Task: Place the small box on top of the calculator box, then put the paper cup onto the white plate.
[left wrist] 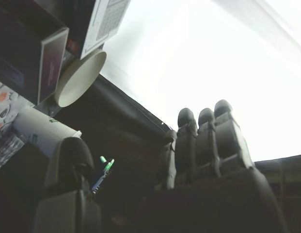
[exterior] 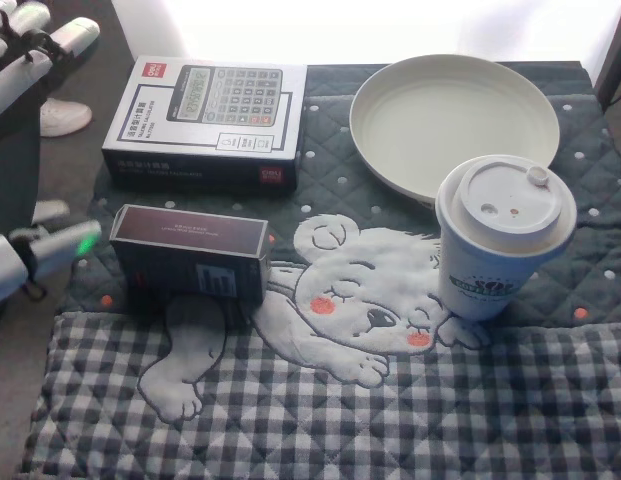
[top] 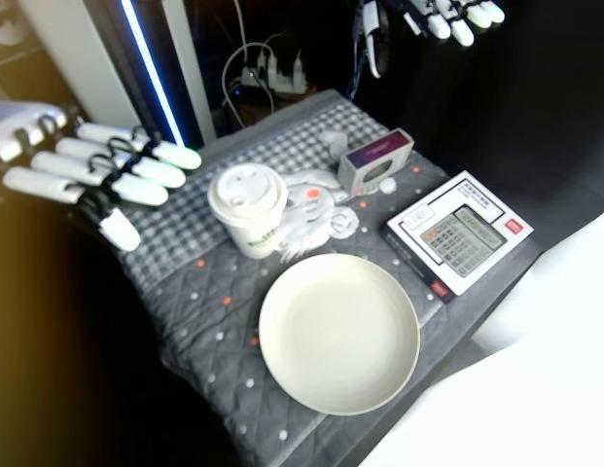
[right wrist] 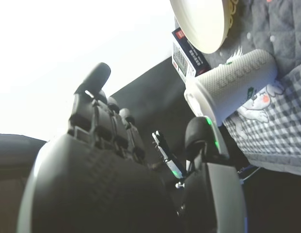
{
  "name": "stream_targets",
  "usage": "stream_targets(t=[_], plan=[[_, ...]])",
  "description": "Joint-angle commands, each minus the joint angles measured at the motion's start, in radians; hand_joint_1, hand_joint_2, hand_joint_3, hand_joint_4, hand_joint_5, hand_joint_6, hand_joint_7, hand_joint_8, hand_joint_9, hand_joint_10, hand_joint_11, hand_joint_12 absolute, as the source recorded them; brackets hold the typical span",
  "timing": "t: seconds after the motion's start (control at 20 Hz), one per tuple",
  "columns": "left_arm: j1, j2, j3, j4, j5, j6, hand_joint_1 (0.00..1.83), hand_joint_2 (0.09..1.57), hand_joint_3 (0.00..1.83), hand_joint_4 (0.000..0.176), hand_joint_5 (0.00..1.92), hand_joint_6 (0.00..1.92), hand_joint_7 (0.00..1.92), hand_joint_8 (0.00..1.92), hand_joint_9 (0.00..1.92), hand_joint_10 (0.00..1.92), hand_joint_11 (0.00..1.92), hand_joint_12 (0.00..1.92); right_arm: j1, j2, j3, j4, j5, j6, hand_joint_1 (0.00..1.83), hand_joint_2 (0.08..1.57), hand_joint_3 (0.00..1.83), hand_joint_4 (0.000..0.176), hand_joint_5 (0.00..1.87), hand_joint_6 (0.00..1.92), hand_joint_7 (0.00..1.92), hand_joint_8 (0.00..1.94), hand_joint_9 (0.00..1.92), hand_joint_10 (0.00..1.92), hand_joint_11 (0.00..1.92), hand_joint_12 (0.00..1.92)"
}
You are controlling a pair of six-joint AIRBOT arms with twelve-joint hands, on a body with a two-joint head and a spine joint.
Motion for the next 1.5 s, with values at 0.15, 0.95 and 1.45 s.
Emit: stream_targets(t=[0.15, 0.95, 1.45], plan=[[-0.012, 0.003, 0.004, 0.012, -0.119, 0.015, 0.39, 1.20, 0.00, 0.083, 0.00, 0.00, 0.00, 0.00, 0.00, 0.00, 0.00, 0.01, 0.006, 0.002, 0.002, 0.012, 0.104, -0.006, 0.27, 1.40, 0.01, 0.000, 0.00, 0.00, 0.00, 0.00, 0.00, 0.00, 0.00, 0.00], [-0.280, -0.229, 0.193, -0.090, 0.465, 0.112, 0.90, 0.99, 0.00, 0.127, 0.04, 0.02, 0.02, 0.01, 0.04, 0.02, 0.00, 1.12, 0.006, -0.026, 0.009, 0.011, 0.076, -0.006, 0.23, 1.42, 0.00, 0.000, 0.00, 0.00, 0.00, 0.00, 0.00, 0.00, 0.00, 0.00], [-0.299, -0.269, 0.224, -0.137, 0.489, 0.137, 1.19, 1.27, 0.00, 0.000, 0.69, 1.17, 0.74, 1.67, 0.87, 1.90, 0.93, 1.92, 0.006, -0.033, 0.012, 0.014, 0.075, -0.006, 0.30, 1.42, 0.00, 0.000, 0.00, 0.00, 0.00, 0.00, 0.00, 0.00, 0.00, 0.00]])
